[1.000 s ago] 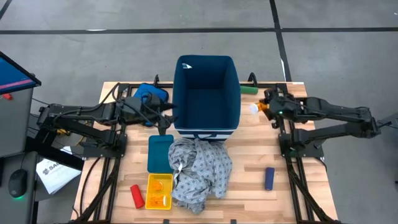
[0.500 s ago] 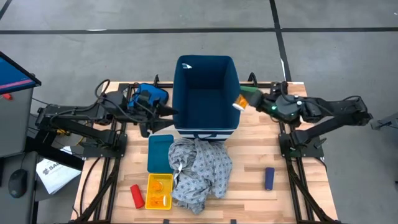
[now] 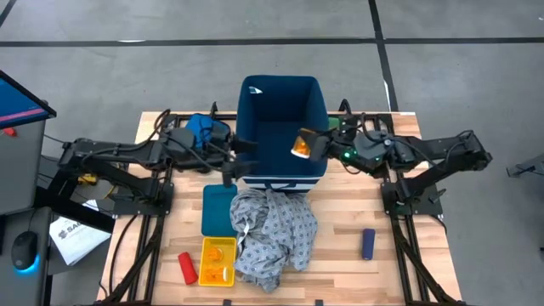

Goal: Pick & place medical supplies in basket/bin
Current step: Put the orange pill bottle into the yellow bin

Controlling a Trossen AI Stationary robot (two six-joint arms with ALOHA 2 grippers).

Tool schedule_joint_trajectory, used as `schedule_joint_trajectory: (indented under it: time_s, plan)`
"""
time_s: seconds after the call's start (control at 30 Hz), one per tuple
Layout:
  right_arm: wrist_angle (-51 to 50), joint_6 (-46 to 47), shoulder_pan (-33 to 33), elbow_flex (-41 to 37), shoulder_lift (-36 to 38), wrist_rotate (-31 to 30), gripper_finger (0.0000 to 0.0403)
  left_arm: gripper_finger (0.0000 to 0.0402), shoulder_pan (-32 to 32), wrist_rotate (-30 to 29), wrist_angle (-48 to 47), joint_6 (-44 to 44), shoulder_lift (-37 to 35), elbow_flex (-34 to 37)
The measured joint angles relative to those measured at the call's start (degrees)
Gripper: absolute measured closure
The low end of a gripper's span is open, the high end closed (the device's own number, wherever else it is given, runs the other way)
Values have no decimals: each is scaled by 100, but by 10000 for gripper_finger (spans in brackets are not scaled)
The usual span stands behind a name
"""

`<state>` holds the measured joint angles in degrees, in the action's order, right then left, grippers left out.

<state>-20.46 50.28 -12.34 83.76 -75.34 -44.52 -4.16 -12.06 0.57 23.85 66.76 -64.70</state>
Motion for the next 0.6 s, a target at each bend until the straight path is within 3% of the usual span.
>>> schedule_joint_trajectory:
  time_s: [0.1,0.6]
  plan:
    - [-21,-267,-9,311,-248,225,227,61,69,12,-10,-146,203,-271]
    - [359,-443,0,910,-753,1003,226,61,1131,1846,-33,947,397,-560]
